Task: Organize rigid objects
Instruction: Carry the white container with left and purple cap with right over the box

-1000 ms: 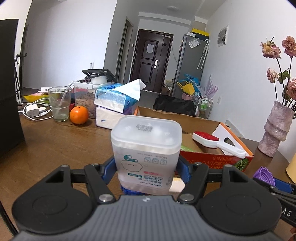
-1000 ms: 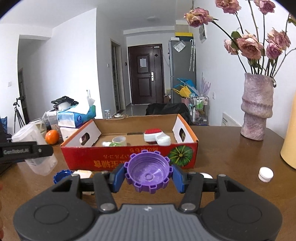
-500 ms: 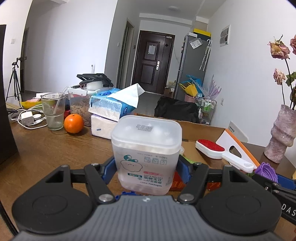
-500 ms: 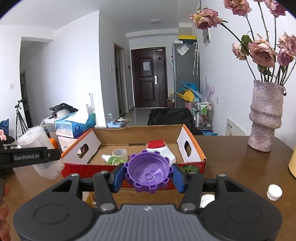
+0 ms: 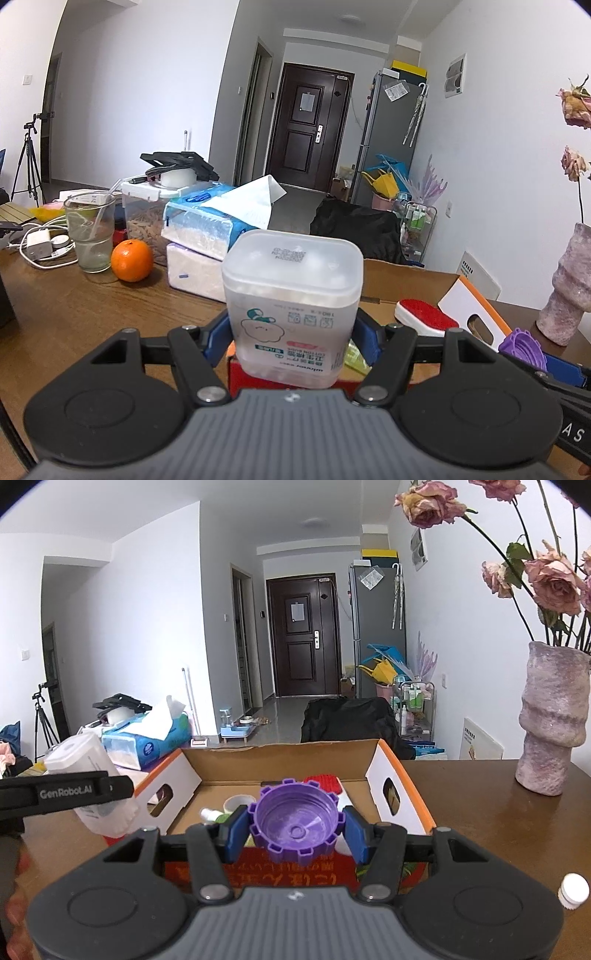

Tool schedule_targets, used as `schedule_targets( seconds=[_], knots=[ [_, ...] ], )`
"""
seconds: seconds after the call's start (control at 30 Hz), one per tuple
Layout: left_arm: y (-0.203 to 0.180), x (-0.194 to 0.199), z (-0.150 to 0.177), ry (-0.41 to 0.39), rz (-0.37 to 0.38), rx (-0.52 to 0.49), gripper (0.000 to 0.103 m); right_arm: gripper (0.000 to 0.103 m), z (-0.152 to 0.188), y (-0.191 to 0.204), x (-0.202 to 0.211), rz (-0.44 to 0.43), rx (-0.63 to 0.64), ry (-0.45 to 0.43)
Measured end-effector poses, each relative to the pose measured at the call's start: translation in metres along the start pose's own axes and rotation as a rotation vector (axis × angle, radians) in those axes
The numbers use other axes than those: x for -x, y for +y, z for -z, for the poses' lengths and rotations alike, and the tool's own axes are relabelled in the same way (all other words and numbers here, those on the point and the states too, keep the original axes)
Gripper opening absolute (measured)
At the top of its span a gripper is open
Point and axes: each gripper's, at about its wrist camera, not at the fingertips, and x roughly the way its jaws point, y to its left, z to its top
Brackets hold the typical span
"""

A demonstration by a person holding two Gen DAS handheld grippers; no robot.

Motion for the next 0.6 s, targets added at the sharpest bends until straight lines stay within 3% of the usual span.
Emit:
schedule_targets(
  seconds=[0.6],
  knots=[
    [-0.018, -0.052, -0.017, -0.008, 0.000, -0.016, 0.069, 0.053, -0.017, -0.001, -0.051, 0.010, 0.018, -0.010]
  ],
)
